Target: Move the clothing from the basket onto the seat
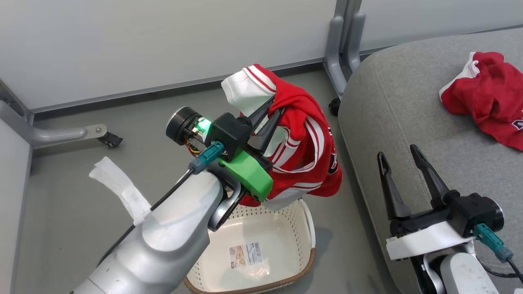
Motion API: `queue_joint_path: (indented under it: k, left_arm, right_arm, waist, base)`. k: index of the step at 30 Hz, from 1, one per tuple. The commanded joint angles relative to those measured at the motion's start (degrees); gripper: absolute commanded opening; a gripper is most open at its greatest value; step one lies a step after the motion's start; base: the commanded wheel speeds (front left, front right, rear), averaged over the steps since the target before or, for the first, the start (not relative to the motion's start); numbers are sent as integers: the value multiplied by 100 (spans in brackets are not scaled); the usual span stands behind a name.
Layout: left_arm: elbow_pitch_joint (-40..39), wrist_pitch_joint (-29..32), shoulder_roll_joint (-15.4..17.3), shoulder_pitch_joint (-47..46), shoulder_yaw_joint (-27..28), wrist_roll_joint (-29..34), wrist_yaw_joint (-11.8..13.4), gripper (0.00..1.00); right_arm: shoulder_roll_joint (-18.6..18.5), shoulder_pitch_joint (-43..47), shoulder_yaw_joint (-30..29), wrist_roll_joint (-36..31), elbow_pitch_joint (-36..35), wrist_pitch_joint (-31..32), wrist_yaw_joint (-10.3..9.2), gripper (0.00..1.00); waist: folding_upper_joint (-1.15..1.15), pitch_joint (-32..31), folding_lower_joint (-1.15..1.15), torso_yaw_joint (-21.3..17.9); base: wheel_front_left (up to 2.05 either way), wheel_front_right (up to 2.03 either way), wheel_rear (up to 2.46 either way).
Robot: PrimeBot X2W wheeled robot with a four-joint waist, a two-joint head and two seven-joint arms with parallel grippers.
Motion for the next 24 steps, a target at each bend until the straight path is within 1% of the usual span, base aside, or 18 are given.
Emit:
queue_joint_path:
  k: [1, 9, 14, 20, 24]
  left_arm:
    - [-44, 17, 44, -37, -4, -6, 23, 0]
    - [-106, 37, 86, -37, -36, -40, 56, 0]
    - [-111, 33, 81, -27, -60, -57, 63, 0]
    - [-128, 20, 35, -26, -103, -57, 72, 0]
    - [-151, 15, -6, -55, -138, -54, 77, 0]
  right_arm:
    - [-18, 74, 5, 15, -42, -11, -4, 100]
    - [-18, -112, 283, 42, -303, -11, -4, 100]
    - [-16, -324, 633, -40, -232, -11, -4, 100]
    - [-19, -740, 1001, -156, 113, -11, -4, 100]
    - [-18, -1094, 1153, -253, 577, -10, -4, 100]
  waist:
    - [0, -4, 0, -1]
    - [0, 19, 0, 21]
    - [0, 24, 0, 60]
    - [0, 43, 0, 139]
    - [0, 81, 0, 206]
  base:
    - [0, 0, 0]
    - [0, 0, 0]
    - [0, 0, 0]
    - [0, 0, 0]
    - [0, 0, 0]
